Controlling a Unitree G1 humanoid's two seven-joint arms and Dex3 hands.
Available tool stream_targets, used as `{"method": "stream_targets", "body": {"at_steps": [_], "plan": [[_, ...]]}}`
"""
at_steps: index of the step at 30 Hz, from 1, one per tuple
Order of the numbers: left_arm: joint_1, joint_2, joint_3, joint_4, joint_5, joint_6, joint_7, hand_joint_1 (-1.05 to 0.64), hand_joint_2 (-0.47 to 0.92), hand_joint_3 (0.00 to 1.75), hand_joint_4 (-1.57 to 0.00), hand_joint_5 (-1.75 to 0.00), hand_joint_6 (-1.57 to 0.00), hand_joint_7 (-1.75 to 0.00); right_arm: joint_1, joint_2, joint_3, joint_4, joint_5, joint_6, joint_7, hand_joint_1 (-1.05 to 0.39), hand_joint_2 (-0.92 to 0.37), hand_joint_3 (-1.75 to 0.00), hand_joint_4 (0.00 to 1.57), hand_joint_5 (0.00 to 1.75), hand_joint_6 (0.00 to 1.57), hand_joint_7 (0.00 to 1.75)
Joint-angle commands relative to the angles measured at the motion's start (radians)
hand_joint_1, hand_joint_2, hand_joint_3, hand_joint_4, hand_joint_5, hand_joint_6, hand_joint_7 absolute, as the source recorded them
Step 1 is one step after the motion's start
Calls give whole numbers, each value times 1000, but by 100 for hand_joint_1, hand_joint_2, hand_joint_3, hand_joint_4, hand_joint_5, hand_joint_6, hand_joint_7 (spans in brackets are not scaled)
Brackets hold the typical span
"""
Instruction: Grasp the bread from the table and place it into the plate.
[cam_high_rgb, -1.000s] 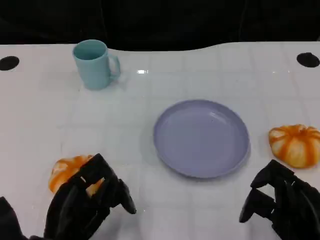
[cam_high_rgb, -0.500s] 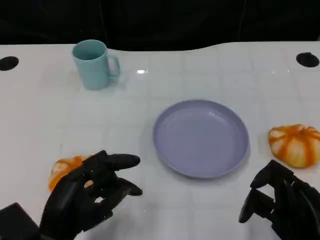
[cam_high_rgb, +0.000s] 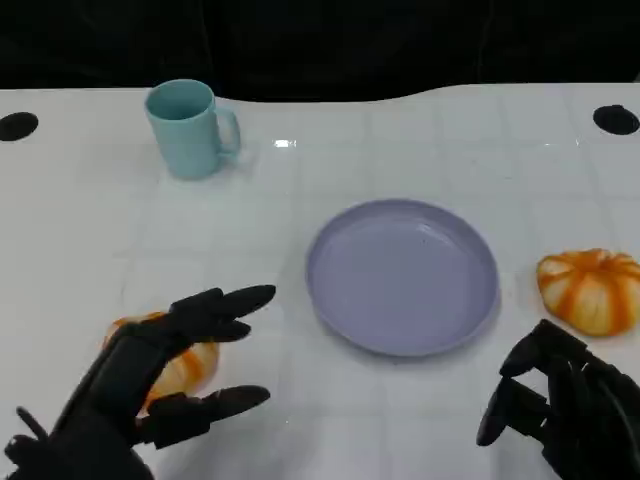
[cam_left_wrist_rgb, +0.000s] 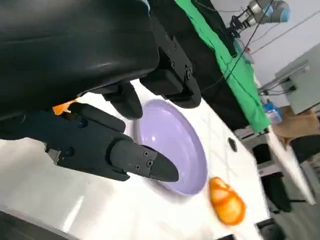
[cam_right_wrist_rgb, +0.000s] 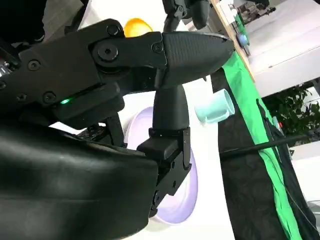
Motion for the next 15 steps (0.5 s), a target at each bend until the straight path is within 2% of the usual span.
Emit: {"method": "stream_targets", "body": {"at_steps": [1,7,15], "plan": [[-1,69,-4,-36,161,-52,83,-39,88,0,-19,-69,-48,-1,6,-6,-3,-9,-2,-5,-4,-53,-92,-41,61,175,50,160],[-1,147,-8,-98,373,-28,132,-40,88,0,-10,-57,-41,0,4,-7,-5,-6,4,-3,0,-53,-92,-41,62,175,50,160],[0,192,-32,-205,543,102,89,-40,89,1,-1,-46,-35,0,5,-11,-6,-13,2,3,-2,-53,-92,-42,62,175,50,160]]}}
